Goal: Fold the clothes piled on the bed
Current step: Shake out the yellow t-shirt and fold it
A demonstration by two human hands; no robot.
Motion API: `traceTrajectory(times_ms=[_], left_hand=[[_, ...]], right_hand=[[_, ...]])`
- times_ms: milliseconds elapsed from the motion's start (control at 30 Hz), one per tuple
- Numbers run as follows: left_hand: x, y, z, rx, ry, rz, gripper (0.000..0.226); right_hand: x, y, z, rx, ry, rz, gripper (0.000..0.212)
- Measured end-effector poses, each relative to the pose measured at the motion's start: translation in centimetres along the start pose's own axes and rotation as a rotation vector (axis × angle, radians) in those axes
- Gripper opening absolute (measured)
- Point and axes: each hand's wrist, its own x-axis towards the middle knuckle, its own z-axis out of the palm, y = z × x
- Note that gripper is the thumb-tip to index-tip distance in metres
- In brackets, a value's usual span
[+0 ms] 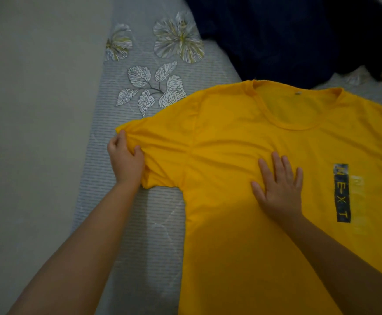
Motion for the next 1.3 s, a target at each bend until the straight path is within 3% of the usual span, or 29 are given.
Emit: traceTrajectory(times_ms=[100,200,333,433,500,567,633,767,900,1067,1200,1300], left_hand=[[-1.4,1.2,-0.1,-0.080,-0.057,-0.063,0.076],[-3.1,2.0,0.5,-0.120,-0.059,-0.019,0.071],[-4.4,3.8,1.2,-0.003,-0.097,0.215,0.059],[-6.4,6.7,2.8,0.061,-0.169,0.511,0.052],[-8.5,8.9,4.7,0.138,-0.303,0.652,0.054],[-11.0,11.1,6.9,0.322,-0.551,0.621,0.064],[-13.7,12.5,9.0,0.550,-0.685,0.598,0.068],[-17.0,12.3,11.3,0.711,-0.634,0.631,0.063],[-17.5,12.3,13.2,0.710,-0.524,0.808,0.054],[-17.4,13.6,16.3,0.764,-0.464,0.837,0.059],[-16.8,12.7,18.6,0.722,-0.461,0.722,0.066],[-16.8,12.6,19.3,0.710,-0.451,0.686,0.073]], right_hand=[[0.1,-0.2,-0.4,0.005,-0.049,0.022,0.063],[0.1,-0.3,-0.6,0.010,-0.089,0.029,0.064],[0.1,0.6,-1.3,0.161,-0.110,-0.002,0.071],[-1.1,2.4,-3.3,0.372,-0.097,0.084,0.078],[-2.9,4.6,-4.6,0.417,-0.063,0.190,0.081],[-5.1,7.3,-5.7,0.413,-0.030,0.291,0.081],[-7.2,10.1,-6.7,0.412,0.011,0.408,0.082],[-9.2,16.2,-8.3,0.422,0.161,0.726,0.088],[-7.7,22.1,-8.7,0.512,0.271,1.051,0.087],[-4.3,25.4,-8.6,0.481,0.302,1.077,0.080],[-2.6,26.5,-8.3,0.543,0.284,1.062,0.087],[-2.0,27.9,-8.7,0.578,0.278,1.090,0.074]])
